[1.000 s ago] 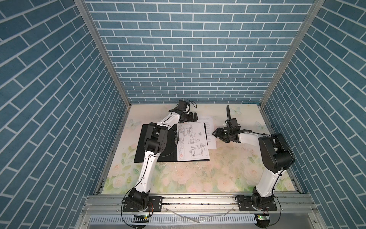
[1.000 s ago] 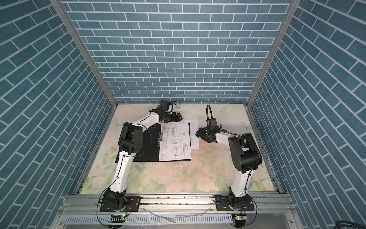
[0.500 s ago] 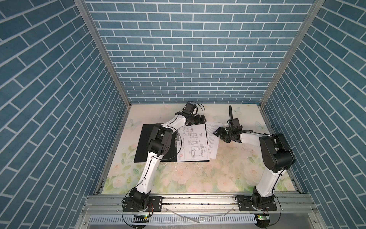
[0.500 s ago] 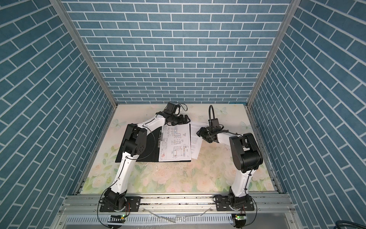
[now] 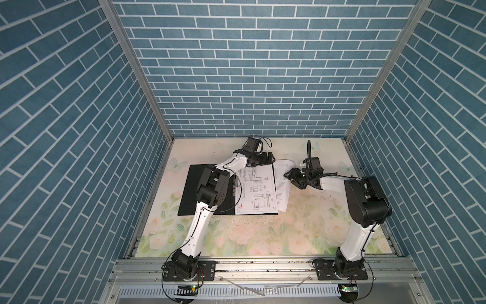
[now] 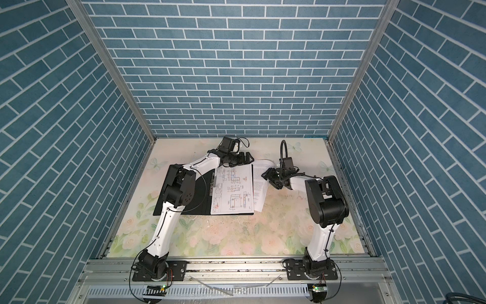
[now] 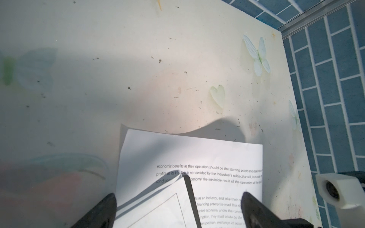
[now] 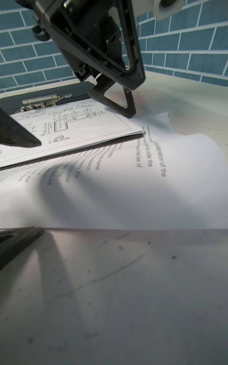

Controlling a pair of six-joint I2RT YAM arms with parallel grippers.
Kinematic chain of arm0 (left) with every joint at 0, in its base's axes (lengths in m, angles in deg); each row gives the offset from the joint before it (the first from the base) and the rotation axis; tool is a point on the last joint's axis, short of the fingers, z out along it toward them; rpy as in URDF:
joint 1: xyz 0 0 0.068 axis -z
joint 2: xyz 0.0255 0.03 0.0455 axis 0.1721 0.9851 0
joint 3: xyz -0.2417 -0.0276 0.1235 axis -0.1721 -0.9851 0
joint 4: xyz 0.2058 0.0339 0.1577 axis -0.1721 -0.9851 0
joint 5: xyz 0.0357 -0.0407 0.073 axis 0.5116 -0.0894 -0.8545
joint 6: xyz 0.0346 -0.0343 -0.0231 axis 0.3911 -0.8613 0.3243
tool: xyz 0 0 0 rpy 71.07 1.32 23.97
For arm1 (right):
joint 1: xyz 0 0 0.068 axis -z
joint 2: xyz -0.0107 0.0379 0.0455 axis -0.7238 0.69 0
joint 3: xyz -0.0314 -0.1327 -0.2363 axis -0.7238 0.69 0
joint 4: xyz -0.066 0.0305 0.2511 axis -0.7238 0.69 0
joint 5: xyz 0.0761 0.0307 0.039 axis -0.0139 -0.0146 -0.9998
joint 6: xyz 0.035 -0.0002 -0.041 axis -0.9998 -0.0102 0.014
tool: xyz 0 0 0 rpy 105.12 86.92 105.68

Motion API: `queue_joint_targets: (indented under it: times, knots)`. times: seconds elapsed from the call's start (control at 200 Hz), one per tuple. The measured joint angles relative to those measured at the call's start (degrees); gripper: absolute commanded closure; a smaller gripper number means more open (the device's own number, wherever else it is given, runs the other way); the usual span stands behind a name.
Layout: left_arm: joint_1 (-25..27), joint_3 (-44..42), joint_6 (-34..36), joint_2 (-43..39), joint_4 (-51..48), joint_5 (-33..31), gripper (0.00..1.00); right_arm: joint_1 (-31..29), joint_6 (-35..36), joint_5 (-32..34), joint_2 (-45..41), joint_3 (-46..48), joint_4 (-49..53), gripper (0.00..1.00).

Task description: Put the files into the folder

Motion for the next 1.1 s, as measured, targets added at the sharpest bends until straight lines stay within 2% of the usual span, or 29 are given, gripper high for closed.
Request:
queue_joint_targets:
  times: [0.185,0.375,0.575,0.67,0.785,1.1]
  knots:
    - [0.11,-0.28,-0.90,0.00,0.92,0.48,0.01,0.22,-1.01,-1.66,1.16,-0.50,-1.53,0.38]
    - [0.11,-0.66,-1.70,0.00,1.79,1.03,0.01,0.20,0.20,-1.01,2.97,-4.52,3.87,0.50]
    - [0.11,-1.09,-2.47,0.00,2.89,1.62,0.01,0.20,2.34,0.52,4.26,-8.55,10.71,0.55]
    - [0.13,-1.22,-2.73,0.00,3.21,1.73,0.01,0.20,3.32,1.29,4.52,-9.55,12.83,0.62]
    - [0.17,-1.29,-2.91,0.00,3.45,1.79,0.01,0.20,3.61,1.38,5.07,-10.32,14.25,0.68]
    - [0.15,-2.03,-2.95,-0.15,4.68,2.08,0.01,0.92,3.82,1.46,5.33,-10.47,14.95,0.77]
